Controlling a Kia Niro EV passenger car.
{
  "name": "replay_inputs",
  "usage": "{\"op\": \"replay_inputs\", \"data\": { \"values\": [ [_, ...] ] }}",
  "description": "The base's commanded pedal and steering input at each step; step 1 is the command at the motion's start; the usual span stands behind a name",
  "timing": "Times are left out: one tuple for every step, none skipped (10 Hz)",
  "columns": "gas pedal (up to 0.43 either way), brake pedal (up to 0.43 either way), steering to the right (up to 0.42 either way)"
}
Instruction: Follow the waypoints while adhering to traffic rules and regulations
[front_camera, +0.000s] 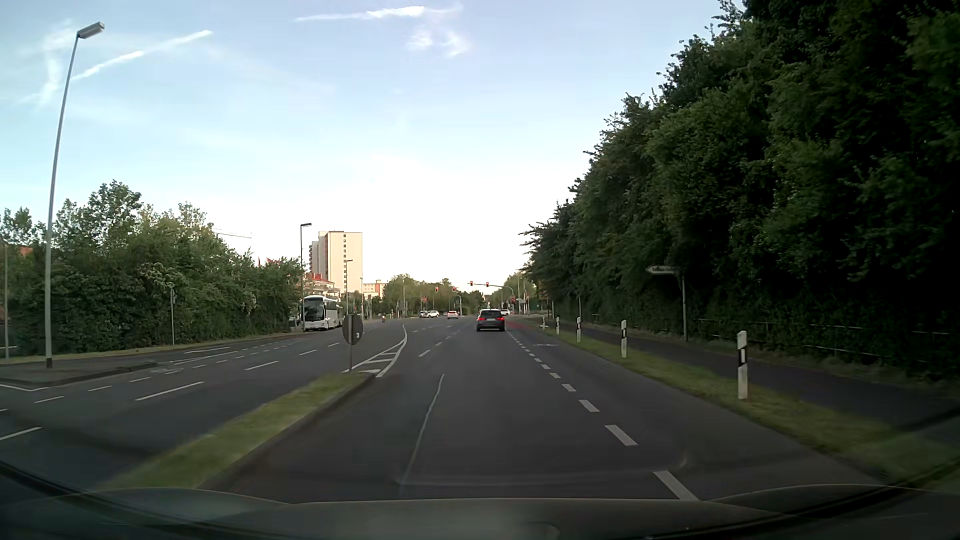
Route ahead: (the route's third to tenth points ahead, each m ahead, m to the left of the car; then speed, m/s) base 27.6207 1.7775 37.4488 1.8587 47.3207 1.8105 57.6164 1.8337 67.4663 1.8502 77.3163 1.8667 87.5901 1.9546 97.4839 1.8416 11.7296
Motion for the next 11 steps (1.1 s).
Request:
{"op": "replay_inputs", "data": {
  "values": [
    [0.169,0.000,-0.002],
    [0.169,0.000,-0.003],
    [0.169,0.000,-0.003],
    [0.169,0.000,-0.002],
    [0.169,0.000,-0.002],
    [0.169,0.000,-0.002],
    [0.169,0.000,-0.002],
    [0.169,0.000,-0.002],
    [0.169,0.000,-0.002],
    [0.169,0.000,-0.002],
    [0.169,0.000,-0.002]
  ]
}}
